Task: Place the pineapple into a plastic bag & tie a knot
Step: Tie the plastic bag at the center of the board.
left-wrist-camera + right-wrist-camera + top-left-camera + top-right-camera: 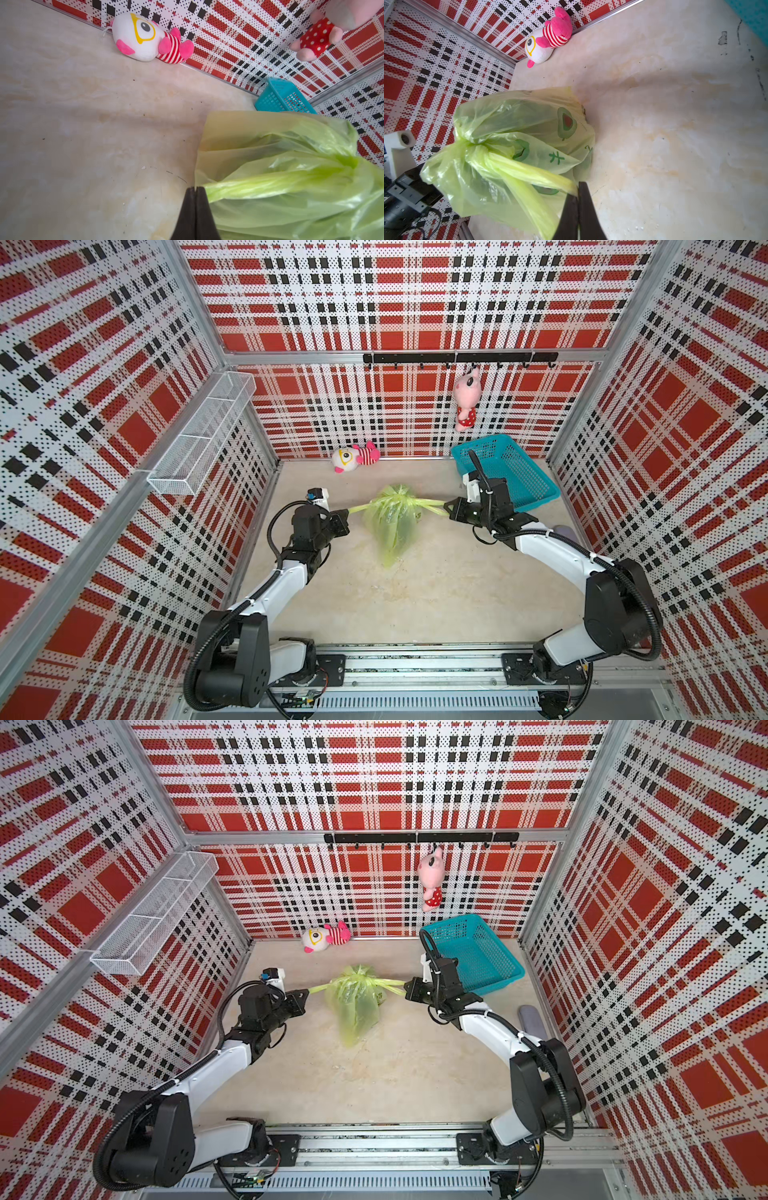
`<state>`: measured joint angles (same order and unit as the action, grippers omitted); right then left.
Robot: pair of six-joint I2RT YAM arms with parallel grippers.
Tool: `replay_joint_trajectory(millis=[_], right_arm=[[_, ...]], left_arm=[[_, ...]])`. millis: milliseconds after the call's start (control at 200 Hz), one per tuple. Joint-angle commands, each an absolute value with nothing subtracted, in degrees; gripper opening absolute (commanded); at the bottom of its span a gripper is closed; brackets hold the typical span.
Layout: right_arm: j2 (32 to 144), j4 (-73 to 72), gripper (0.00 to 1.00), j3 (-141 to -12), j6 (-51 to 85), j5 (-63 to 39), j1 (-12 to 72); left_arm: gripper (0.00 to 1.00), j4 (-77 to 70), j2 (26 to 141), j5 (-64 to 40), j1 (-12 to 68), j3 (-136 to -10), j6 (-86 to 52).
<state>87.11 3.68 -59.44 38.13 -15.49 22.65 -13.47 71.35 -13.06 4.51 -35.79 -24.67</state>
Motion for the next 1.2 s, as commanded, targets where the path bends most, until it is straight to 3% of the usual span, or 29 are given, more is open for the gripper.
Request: replay_joint_trajectory(millis=[0, 266, 581, 686, 767, 867, 1057, 1117, 1198], right_arm=[[86.09, 7.66, 0.00, -63.66, 36.71, -6.48, 17.83], [84.86, 8.97, 0.00, -72.25, 34.62, -5.99, 17.16], [84.90, 7.69, 0.00, -57.28, 38.21, -3.81, 13.20], [85.49, 7.87, 0.00, -54.75, 36.61, -4.87, 12.21], [85.67, 9.47, 0.00, -57.42, 33.67, -8.12, 14.44], [86.39, 12.51, 0.00, -62.25, 29.36, -6.32, 19.19], [84.40, 9.12, 0.00, -65.04, 26.99, -11.80, 19.99], [82.98, 8.31, 0.10, -65.94, 25.50, -14.54, 20.11], [81.07, 7.83, 0.31, -66.99, 23.72, -19.20, 20.04]], left_arm=[[0.00, -11.12, 69.91, -1.66, -0.36, -39.22, -24.66], [0.00, -7.44, 72.79, -3.09, -0.35, -53.14, -22.08], [0.00, -12.13, 72.89, 2.34, -1.16, -37.46, -25.84], [0.00, -15.16, 73.11, -0.31, -2.01, -32.42, -26.92], [0.00, -15.93, 73.88, -4.83, -1.13, -33.64, -26.67], [0.00, -12.99, 74.59, -2.00, 3.41, -38.20, -24.06], [0.00, -12.67, 75.14, -3.74, 6.44, -44.28, -23.40], [0.00, -12.57, 74.67, -4.74, 7.19, -45.72, -22.83], [0.16, -12.70, 74.13, -5.89, 8.39, -47.54, -22.18]])
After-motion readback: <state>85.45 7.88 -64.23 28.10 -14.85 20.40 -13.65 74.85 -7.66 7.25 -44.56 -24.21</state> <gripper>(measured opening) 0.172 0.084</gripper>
